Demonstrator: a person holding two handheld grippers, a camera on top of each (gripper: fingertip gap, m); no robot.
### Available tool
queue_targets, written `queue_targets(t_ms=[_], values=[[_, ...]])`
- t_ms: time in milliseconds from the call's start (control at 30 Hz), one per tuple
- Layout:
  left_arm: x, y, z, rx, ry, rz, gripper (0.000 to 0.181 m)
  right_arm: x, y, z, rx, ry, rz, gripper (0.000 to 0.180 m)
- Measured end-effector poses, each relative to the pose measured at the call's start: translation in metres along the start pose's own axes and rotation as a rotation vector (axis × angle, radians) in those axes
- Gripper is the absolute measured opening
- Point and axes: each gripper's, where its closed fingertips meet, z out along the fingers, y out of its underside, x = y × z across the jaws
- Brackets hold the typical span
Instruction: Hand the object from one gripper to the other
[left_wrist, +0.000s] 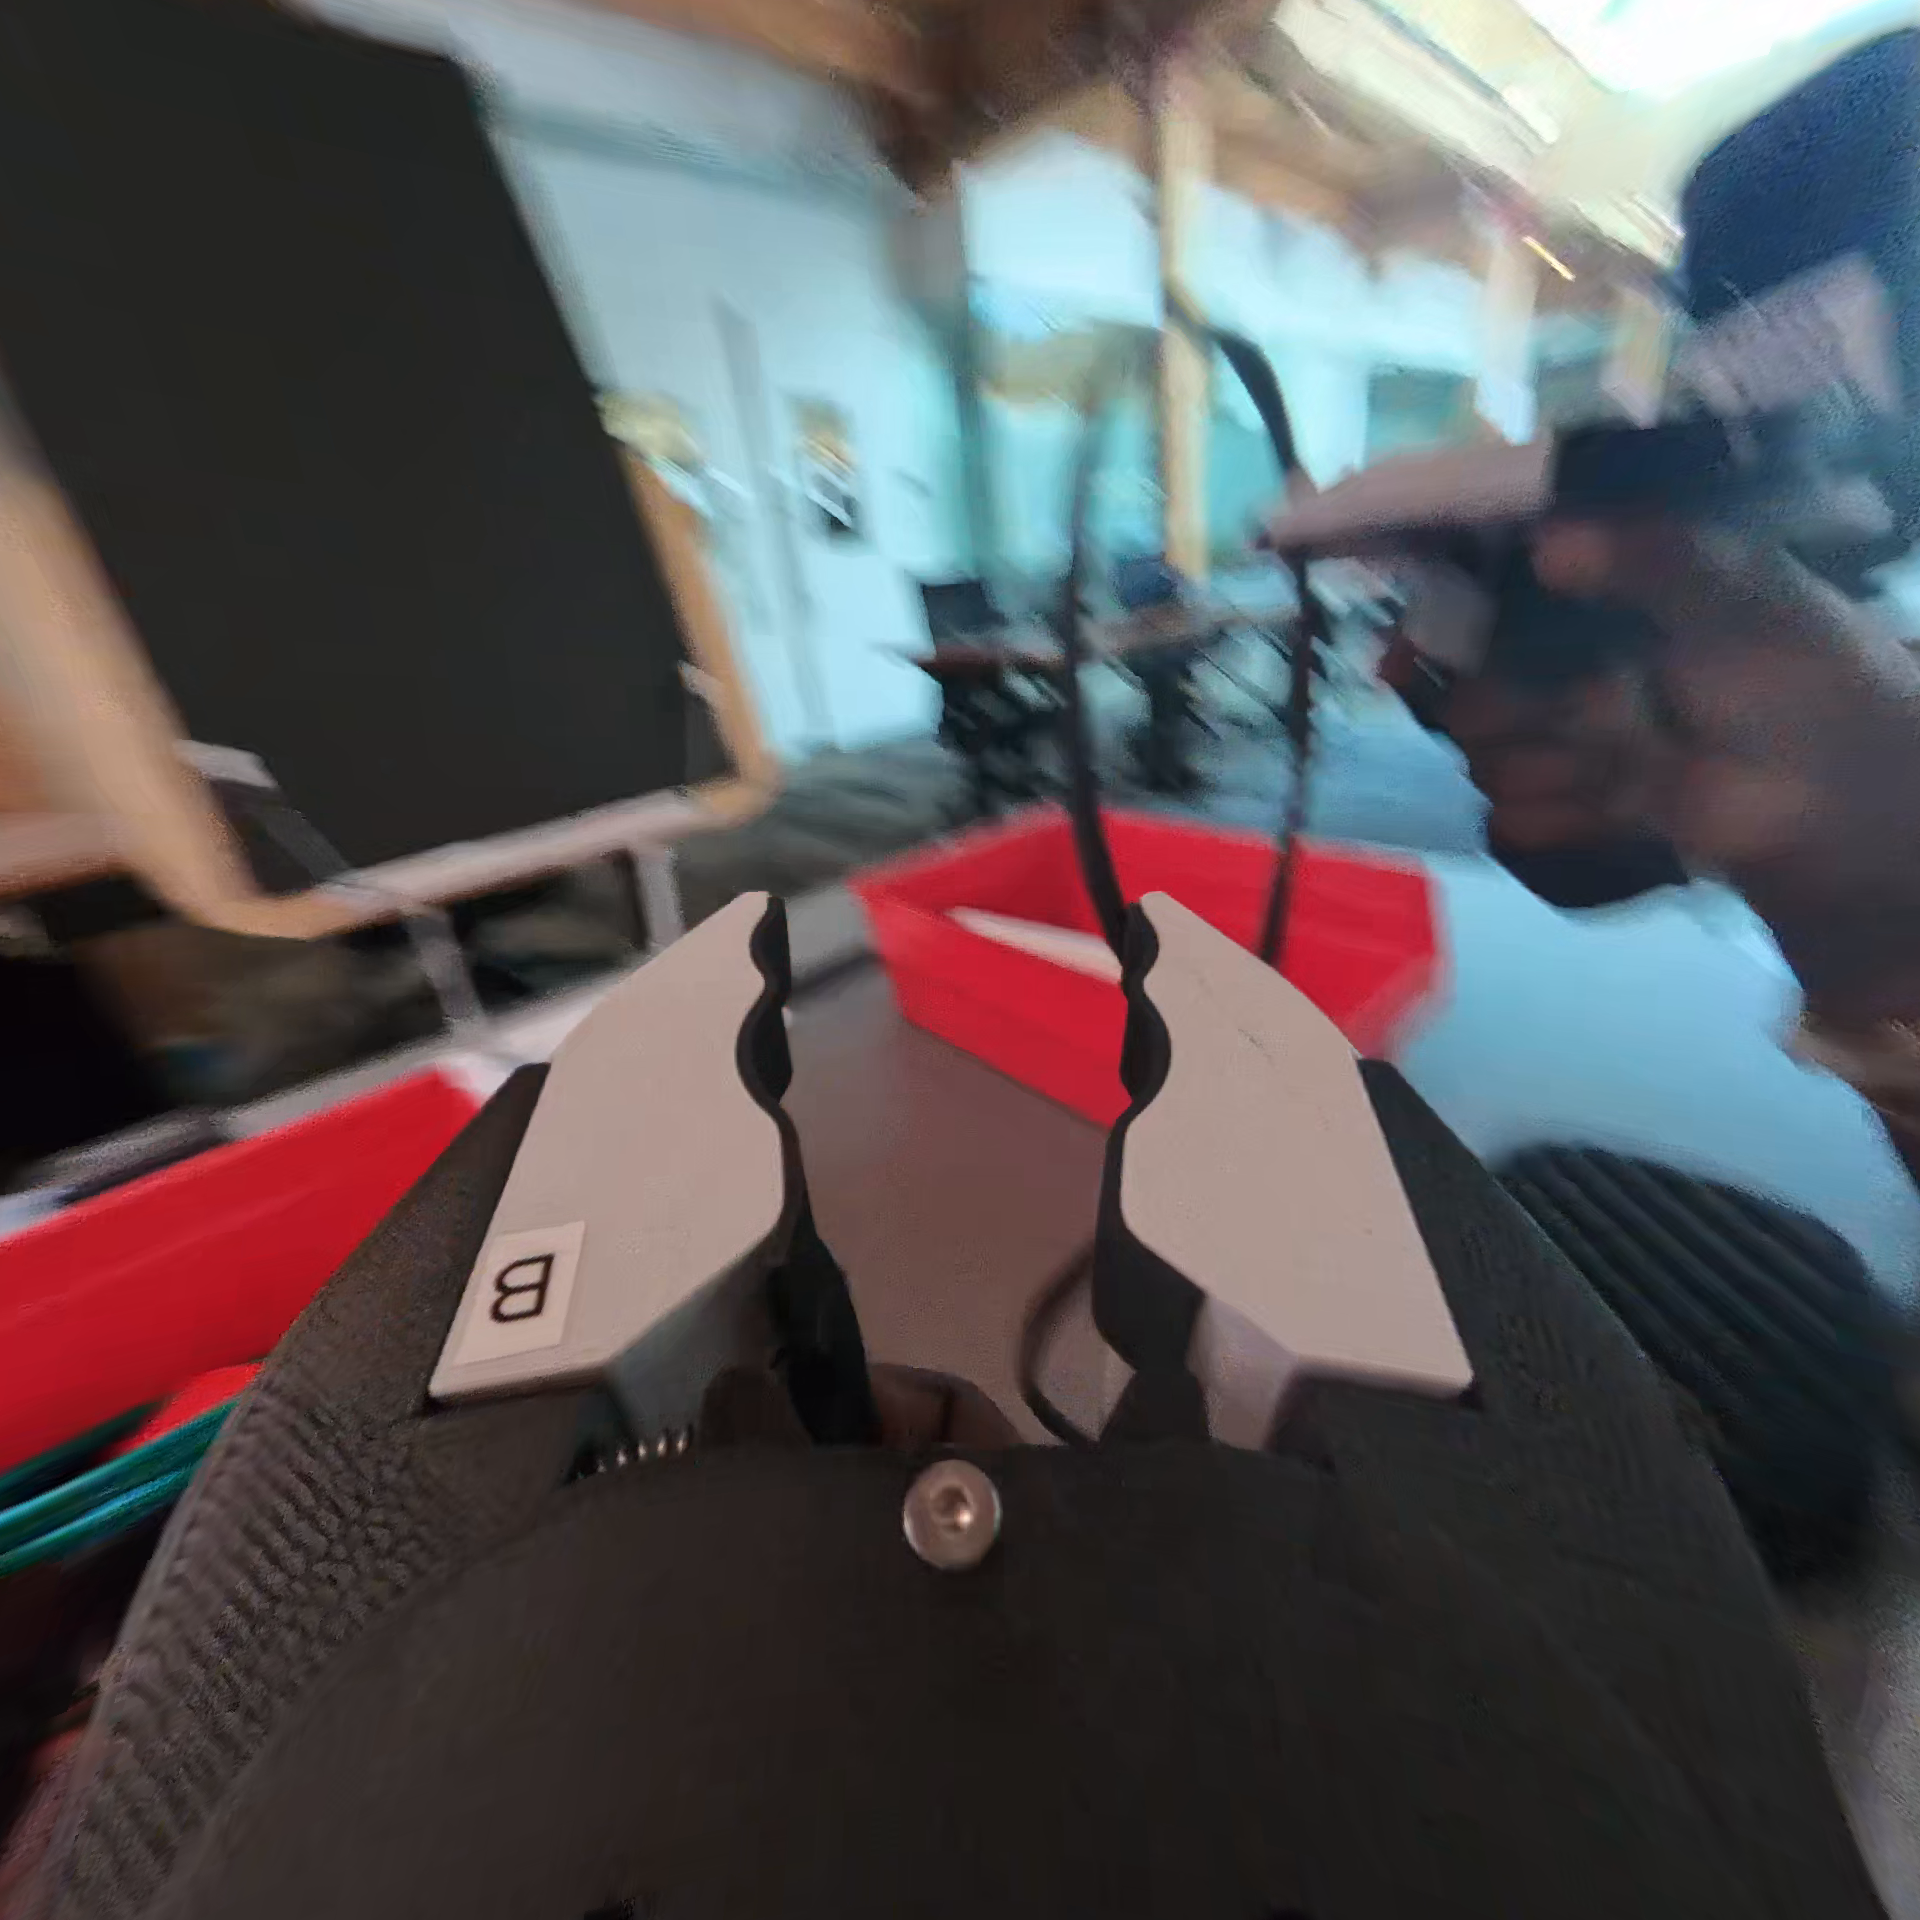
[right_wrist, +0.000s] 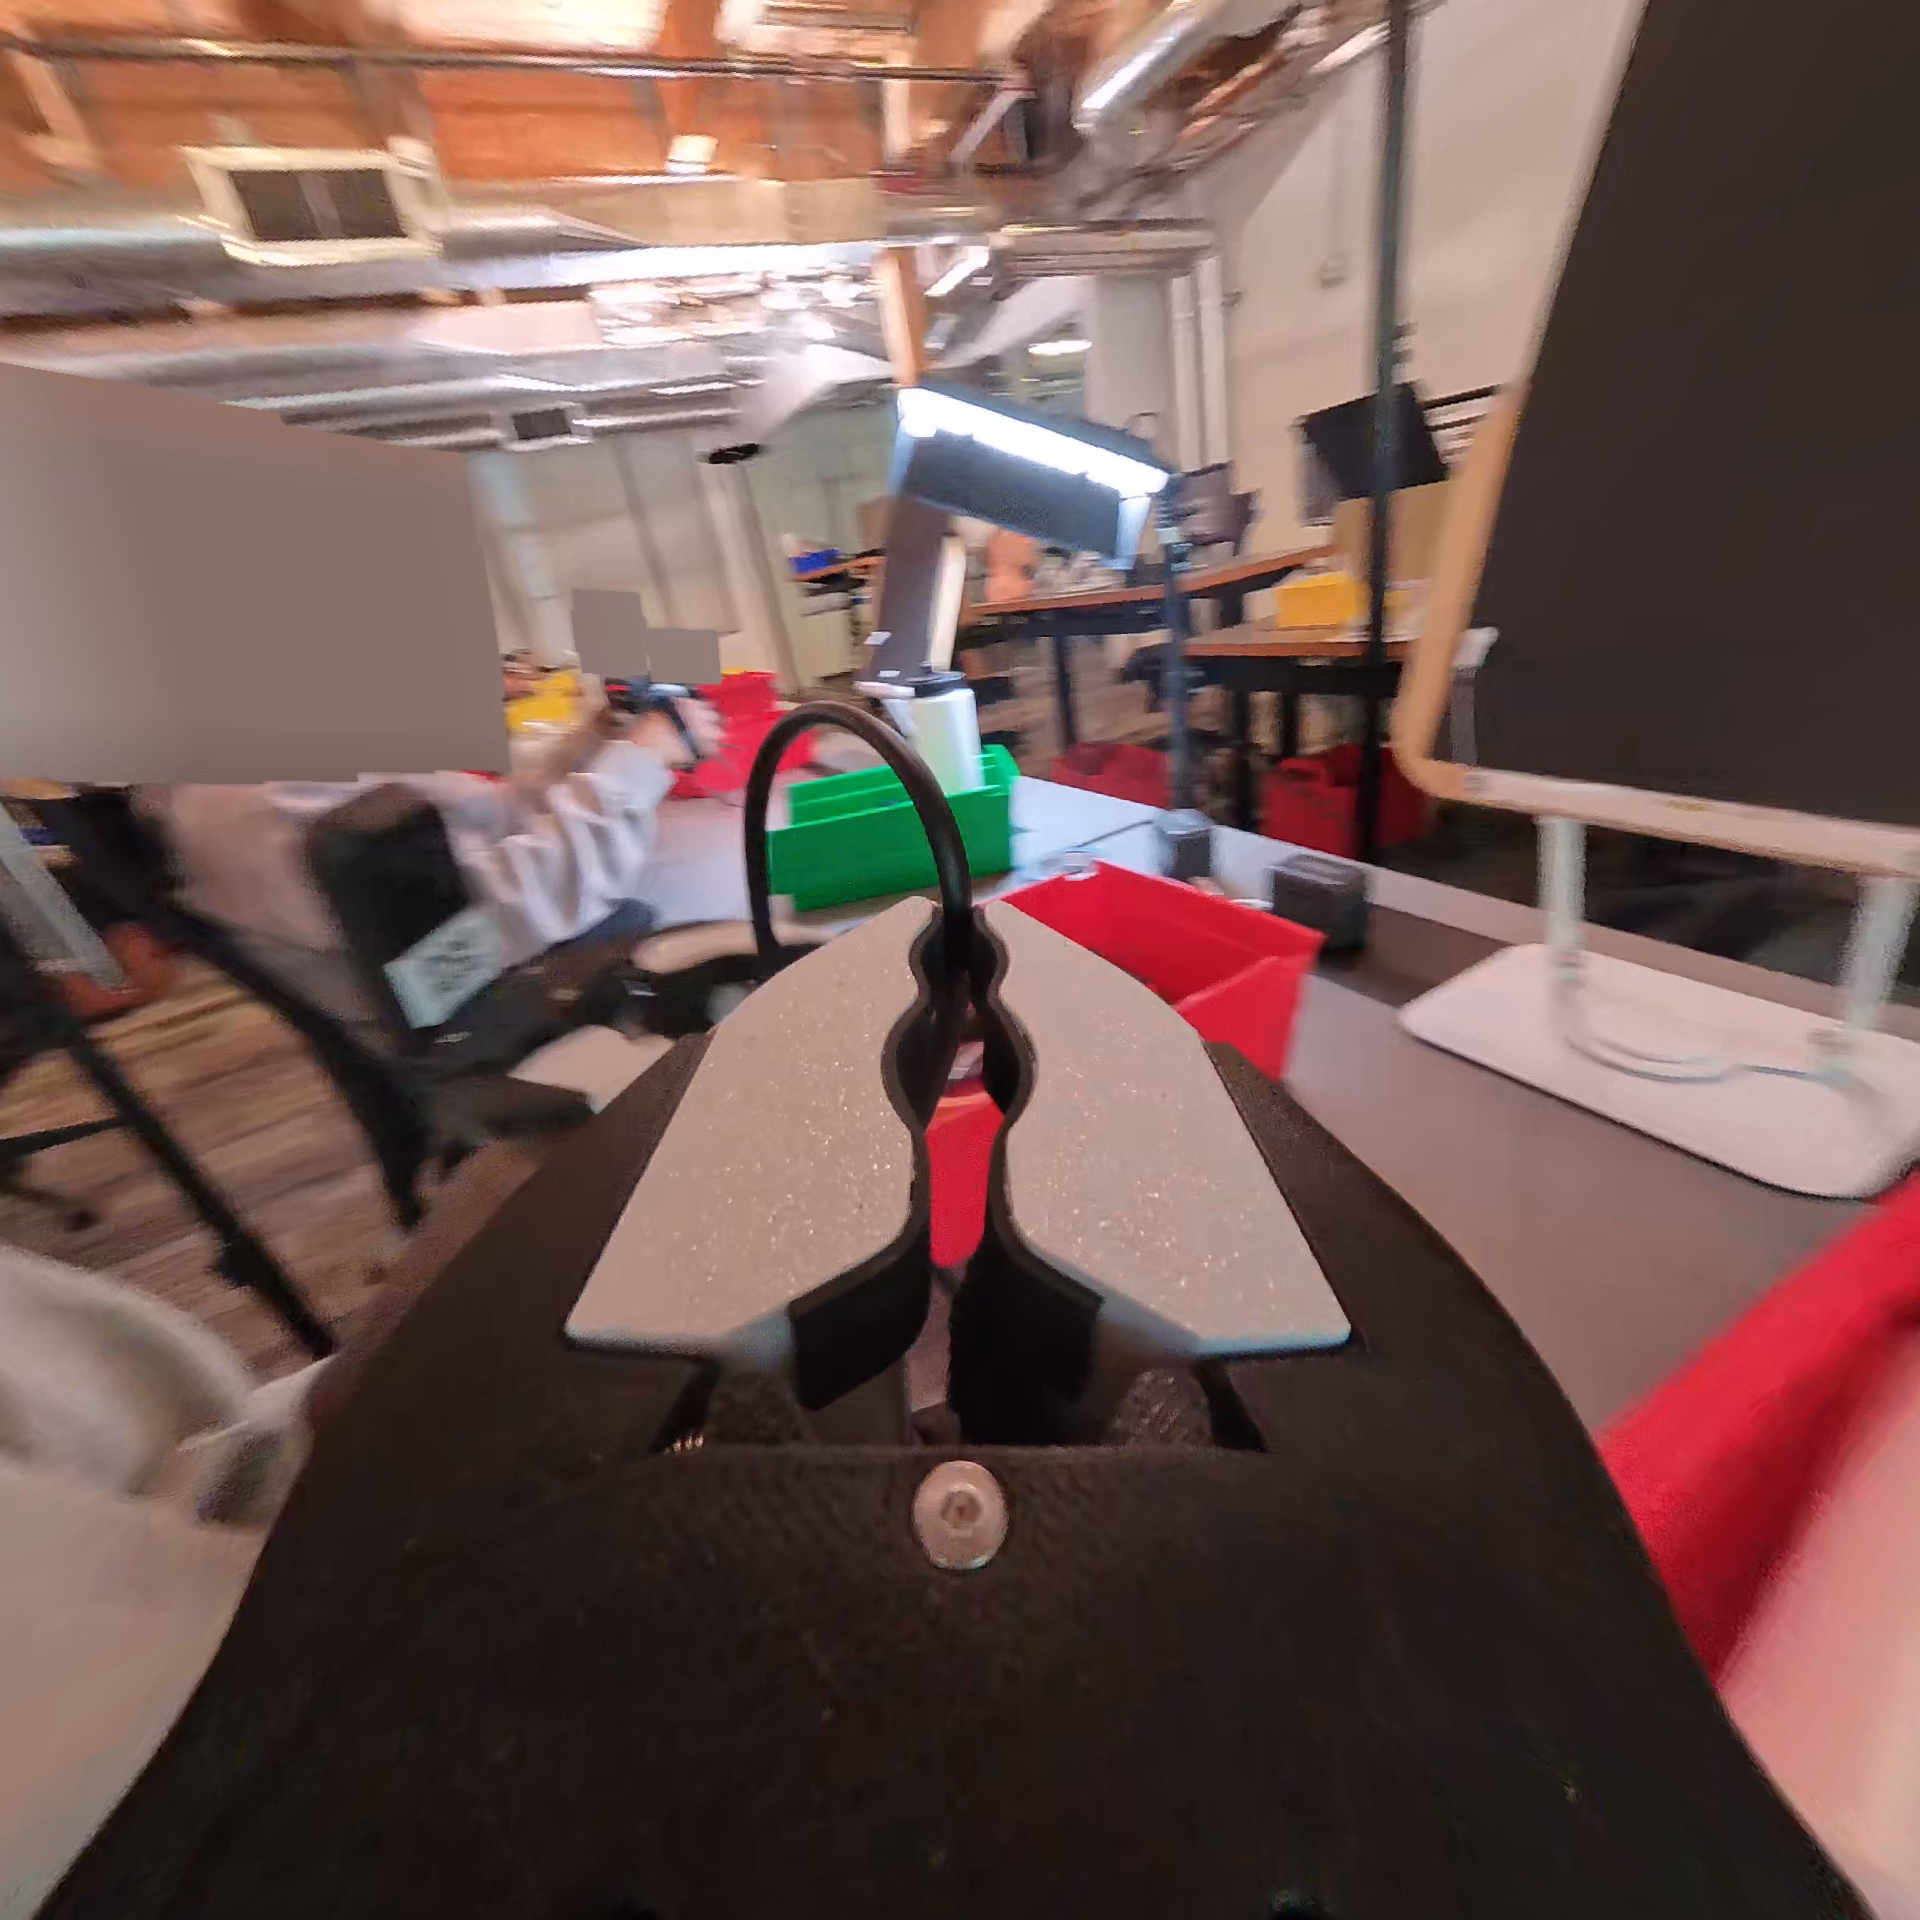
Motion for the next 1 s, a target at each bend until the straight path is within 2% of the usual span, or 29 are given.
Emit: queue_targets(t_ms=[33,67,133,233,333,433,500,567,733,767,833,900,1000], values=[[-0.013,-0.02,-0.012,0.122,-0.102,0.014,0.062,0.009,-0.001,-0.001,-0.003,0.055,-0.024,0.003],[-0.009,-0.039,-0.023,0.231,-0.121,0.047,0.059,0.016,-0.001,-0.001,-0.01,0.097,-0.042,0.003],[0.022,-0.057,-0.026,0.289,-0.027,0.107,0.053,0.023,0.001,0.002,-0.028,0.148,-0.065,0.003],[0.081,-0.047,-0.005,0.197,0.218,0.084,0.044,0.021,0.005,0.007,-0.051,0.173,-0.1,0.004],[0.069,-0.012,0.028,0.056,0.131,0.123,0.042,0.01,0.004,0.01,-0.045,0.133,-0.092,0.004],[0.073,0.024,0.049,-0.082,0.207,0.105,0.039,0.006,0.001,0.008,-0.035,0.107,-0.079,0.004],[0.072,0.039,0.055,-0.151,0.2,0.181,0.032,0.002,-0.002,0.007,-0.027,0.087,-0.069,0.004],[0.068,0.041,0.058,-0.157,0.168,0.224,0.01,-0.001,-0.004,0.006,-0.017,0.067,-0.06,0.004],[0.078,0.029,0.05,-0.147,0.281,0.131,0.006,-0.004,-0.009,0.005,0.014,0.045,-0.081,0.004],[0.08,0.023,0.049,-0.133,0.315,0.081,0.006,-0.006,-0.009,0.004,0.023,0.027,-0.092,0.01],[0.081,0.008,0.048,-0.094,0.381,-0.043,0.006,-0.011,-0.009,0.002,0.028,-0.012,-0.11,0.038],[0.073,-0.007,0.048,-0.06,0.423,-0.163,0.006,-0.015,-0.007,-0.003,0.036,-0.039,-0.137,0.059],[0.062,-0.03,0.049,-0.013,0.507,-0.355,0.006,-0.021,-0.003,-0.017,0.087,-0.074,-0.179,0.062]])
